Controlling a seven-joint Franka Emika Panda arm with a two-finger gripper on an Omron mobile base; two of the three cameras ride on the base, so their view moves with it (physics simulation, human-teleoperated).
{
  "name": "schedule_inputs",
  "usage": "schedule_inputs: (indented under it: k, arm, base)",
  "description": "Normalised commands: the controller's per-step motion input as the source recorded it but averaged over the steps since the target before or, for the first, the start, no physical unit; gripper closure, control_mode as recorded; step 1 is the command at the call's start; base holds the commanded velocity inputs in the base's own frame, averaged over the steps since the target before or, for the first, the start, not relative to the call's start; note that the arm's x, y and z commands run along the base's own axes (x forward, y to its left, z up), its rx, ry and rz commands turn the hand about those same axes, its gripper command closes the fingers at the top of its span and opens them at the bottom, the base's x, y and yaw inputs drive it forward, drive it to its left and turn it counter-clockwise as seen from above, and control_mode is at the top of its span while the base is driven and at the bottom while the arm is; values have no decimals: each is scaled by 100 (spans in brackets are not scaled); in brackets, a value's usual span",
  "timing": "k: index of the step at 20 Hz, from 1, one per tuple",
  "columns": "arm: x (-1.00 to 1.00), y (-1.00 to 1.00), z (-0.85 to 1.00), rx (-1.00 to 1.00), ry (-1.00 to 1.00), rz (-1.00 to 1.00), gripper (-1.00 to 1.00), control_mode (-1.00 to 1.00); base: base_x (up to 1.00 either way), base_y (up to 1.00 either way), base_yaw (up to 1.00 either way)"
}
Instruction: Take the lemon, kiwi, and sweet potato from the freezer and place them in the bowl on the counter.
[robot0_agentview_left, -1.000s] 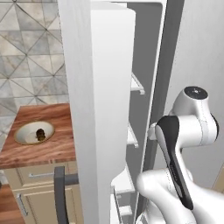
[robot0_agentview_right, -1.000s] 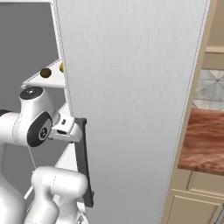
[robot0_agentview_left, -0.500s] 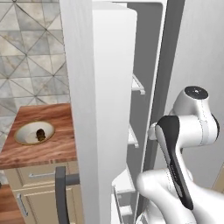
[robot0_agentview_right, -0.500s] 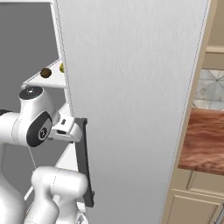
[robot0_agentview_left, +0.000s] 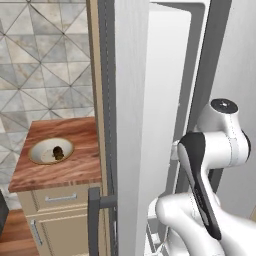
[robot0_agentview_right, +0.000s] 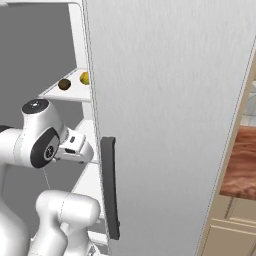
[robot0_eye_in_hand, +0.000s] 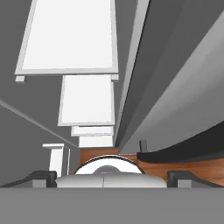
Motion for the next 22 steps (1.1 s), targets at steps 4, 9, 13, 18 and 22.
schedule_inputs:
  k: [4,9,13,18,22]
  arm:
    - [0,0,0,0,0,0,-100,100]
    - [0,15,2,0,0,1,-100,-100]
    - [3,37,20,0,-2,21,-100,-100]
    - [31,2,35,9,-2,31,-100,-100]
    - [50,0,28,10,-4,24,-100,-100]
  base:
    - [0,0,0]
    - [0,0,0]
    - [0,0,0]
    - [0,0,0]
    - [0,0,0]
